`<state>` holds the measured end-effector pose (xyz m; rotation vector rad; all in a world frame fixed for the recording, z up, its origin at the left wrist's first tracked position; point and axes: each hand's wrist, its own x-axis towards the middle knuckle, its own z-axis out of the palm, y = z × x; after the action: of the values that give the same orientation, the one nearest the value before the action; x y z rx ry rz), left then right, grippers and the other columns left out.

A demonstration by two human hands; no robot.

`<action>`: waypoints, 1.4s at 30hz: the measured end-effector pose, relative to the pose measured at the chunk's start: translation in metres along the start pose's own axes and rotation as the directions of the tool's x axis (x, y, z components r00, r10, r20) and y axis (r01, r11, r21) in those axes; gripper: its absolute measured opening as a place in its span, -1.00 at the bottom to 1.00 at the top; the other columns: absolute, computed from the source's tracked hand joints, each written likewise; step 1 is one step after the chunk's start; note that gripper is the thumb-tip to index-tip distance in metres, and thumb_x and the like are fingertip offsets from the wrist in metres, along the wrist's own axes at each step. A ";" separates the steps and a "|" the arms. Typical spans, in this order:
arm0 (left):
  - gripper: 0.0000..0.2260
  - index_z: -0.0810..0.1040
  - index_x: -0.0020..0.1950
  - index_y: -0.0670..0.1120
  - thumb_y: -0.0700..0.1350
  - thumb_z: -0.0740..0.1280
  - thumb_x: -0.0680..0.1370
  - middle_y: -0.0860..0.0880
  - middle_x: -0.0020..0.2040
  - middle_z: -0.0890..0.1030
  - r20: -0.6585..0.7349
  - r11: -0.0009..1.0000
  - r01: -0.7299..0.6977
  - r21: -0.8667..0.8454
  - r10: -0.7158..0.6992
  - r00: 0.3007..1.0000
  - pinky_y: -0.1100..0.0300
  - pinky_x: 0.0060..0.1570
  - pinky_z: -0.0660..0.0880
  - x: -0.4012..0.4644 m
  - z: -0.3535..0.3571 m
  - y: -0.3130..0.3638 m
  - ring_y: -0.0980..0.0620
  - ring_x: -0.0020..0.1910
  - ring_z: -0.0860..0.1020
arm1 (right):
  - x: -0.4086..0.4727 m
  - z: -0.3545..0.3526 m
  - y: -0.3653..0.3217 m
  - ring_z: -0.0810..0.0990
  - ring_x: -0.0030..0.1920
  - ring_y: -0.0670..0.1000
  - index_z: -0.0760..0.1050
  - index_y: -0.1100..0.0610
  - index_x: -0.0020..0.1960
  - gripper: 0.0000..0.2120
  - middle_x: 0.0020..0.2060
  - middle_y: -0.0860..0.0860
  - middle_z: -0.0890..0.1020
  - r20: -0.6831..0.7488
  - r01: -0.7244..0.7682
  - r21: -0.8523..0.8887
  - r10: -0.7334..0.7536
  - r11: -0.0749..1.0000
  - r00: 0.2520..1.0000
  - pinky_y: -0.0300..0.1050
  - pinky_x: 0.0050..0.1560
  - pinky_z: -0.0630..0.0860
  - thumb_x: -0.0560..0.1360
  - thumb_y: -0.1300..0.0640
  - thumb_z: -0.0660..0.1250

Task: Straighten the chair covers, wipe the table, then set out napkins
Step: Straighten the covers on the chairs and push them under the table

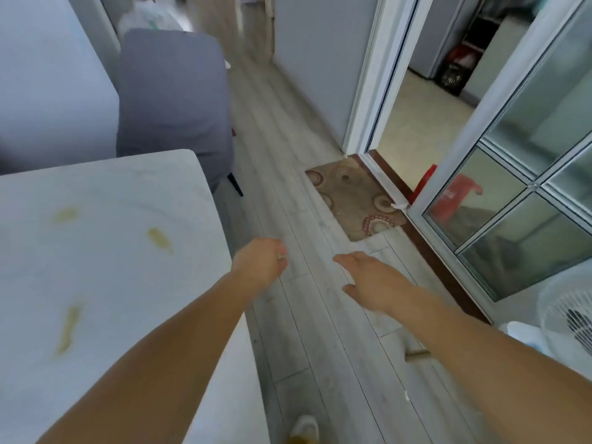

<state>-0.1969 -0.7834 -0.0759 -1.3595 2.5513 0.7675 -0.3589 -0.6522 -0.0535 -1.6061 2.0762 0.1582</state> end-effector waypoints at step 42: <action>-0.53 0.20 0.43 -0.09 -0.09 0.24 0.56 -0.14 0.31 0.37 -0.277 0.888 0.398 -0.232 -0.453 0.848 -0.03 0.21 0.41 0.653 -0.357 -0.124 -0.14 0.25 0.42 | 0.782 -0.440 -0.011 0.01 0.52 0.13 0.05 0.07 0.53 -0.46 0.49 0.15 0.14 0.069 0.597 -0.489 -0.654 0.636 0.754 0.05 0.48 0.01 0.60 0.25 0.13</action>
<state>-0.4367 -1.4979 -0.0502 -2.1753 2.2849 0.7282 -0.6242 -1.5092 -0.0271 -2.6189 1.4691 0.3673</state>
